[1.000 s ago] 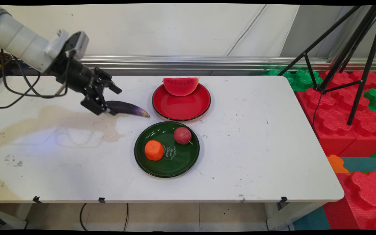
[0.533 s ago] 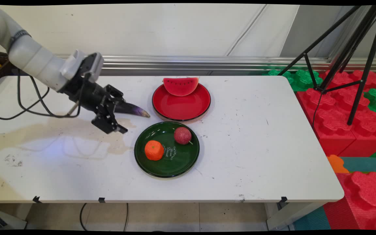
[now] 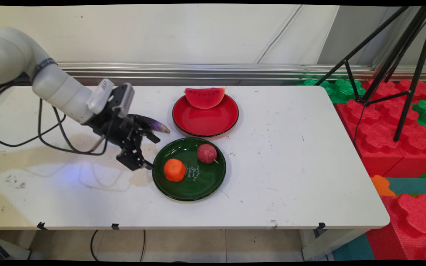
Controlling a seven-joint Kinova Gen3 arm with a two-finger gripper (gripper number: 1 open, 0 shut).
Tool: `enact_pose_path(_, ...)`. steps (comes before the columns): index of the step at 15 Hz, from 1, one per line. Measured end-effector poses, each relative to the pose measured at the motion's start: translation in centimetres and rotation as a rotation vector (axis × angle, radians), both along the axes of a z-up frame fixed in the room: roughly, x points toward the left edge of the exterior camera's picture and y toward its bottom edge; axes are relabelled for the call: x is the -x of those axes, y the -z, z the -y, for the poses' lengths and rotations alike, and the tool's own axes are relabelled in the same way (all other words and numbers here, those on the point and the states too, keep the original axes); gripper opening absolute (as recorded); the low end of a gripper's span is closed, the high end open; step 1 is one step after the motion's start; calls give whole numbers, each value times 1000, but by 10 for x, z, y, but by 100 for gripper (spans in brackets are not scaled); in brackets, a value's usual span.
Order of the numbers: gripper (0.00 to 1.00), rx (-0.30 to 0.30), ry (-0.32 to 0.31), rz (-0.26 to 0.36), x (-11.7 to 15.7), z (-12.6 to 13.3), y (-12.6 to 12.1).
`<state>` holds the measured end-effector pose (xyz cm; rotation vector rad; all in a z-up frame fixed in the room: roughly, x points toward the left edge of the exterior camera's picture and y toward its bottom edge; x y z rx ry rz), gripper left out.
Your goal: Pick up the mandarin from the green plate
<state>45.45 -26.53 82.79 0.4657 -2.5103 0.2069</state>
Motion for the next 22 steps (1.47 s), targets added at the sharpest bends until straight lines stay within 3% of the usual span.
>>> enact_pose_path(10, 100, -9, 7, 20, 33, 5, 37)
enact_pose_path(22, 100, 2, 13, 32, 53, 14, 55)
